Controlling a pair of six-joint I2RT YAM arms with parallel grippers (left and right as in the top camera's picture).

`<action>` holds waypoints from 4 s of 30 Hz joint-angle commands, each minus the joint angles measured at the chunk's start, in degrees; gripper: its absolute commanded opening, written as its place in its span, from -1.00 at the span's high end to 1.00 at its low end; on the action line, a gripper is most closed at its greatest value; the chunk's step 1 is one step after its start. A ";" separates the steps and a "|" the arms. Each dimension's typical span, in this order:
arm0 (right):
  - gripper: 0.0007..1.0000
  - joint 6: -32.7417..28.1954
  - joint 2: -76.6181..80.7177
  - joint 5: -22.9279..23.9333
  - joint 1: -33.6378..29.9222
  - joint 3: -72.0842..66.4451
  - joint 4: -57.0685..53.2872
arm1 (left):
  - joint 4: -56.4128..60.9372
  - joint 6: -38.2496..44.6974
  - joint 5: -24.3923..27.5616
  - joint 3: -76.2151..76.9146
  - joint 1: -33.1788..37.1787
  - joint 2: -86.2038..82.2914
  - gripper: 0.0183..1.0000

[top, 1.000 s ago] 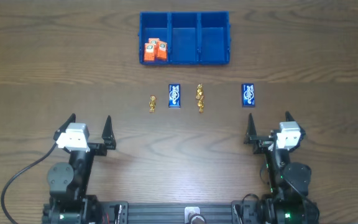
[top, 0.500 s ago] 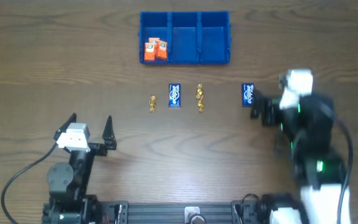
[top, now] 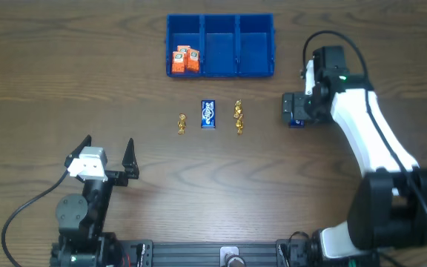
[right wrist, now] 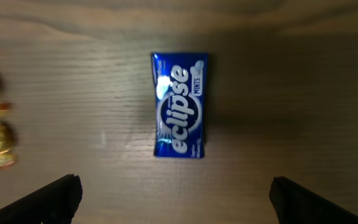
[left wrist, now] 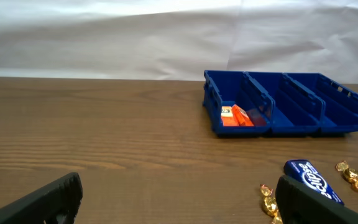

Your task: Sort Candies Into Trays

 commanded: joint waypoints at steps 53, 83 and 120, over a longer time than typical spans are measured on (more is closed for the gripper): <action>0.54 6.88 6.75 10.64 11.43 30.93 -11.32 | -1.92 0.83 1.27 -1.14 0.35 -0.37 -1.00; 0.54 14.91 24.15 16.22 24.63 37.73 13.57 | -1.92 0.83 1.27 -1.14 0.35 -0.37 -1.00; -1.00 16.46 18.45 18.36 27.89 50.77 -2.93 | -1.92 0.83 1.27 -1.14 0.35 -0.37 -1.00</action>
